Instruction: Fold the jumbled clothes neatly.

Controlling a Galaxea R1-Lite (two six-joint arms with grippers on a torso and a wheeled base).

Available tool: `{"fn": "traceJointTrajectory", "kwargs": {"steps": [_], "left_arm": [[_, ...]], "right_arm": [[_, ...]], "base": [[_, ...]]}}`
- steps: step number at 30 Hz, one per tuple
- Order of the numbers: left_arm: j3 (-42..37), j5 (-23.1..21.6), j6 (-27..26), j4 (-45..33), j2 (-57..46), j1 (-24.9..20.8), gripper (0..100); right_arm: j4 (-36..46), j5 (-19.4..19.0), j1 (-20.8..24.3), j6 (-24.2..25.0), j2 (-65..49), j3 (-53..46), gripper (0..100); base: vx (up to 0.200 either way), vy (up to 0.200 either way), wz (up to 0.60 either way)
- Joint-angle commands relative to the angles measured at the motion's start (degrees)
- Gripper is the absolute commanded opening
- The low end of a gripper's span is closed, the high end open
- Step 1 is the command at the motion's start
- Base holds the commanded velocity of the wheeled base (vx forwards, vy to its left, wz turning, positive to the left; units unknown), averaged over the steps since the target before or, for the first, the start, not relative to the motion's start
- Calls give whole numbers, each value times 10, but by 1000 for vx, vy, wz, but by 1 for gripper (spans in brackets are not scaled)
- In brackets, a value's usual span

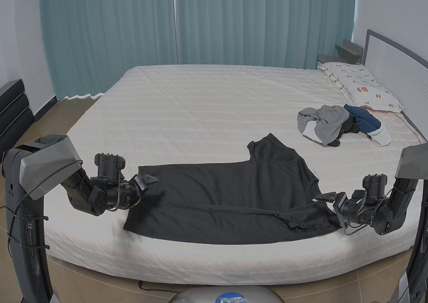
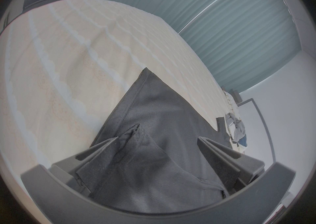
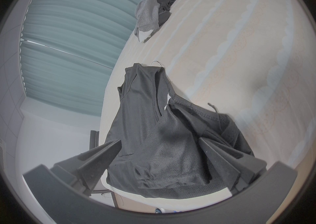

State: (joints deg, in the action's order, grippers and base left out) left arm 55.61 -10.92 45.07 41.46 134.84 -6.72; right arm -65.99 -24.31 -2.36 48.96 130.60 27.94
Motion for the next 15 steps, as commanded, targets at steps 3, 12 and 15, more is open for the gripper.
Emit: {"fn": "traceJointTrajectory", "kwargs": {"steps": [3, 12, 15], "left_arm": [[0, 16, -17, 0, 11, -2, 100], [0, 36, -17, -2, 11, -11, 0], [-1, 51, -17, -3, 10, -10, 0]], "right_arm": [[1, 0, 0, 0, 0, 1, 100], [0, 3, -1, 1, -10, 3, 100], [-4, 14, -2, 0, -34, 2, 100]], "base": [[0, 0, 0], [0, 0, 0], [0, 0, 0]]}}
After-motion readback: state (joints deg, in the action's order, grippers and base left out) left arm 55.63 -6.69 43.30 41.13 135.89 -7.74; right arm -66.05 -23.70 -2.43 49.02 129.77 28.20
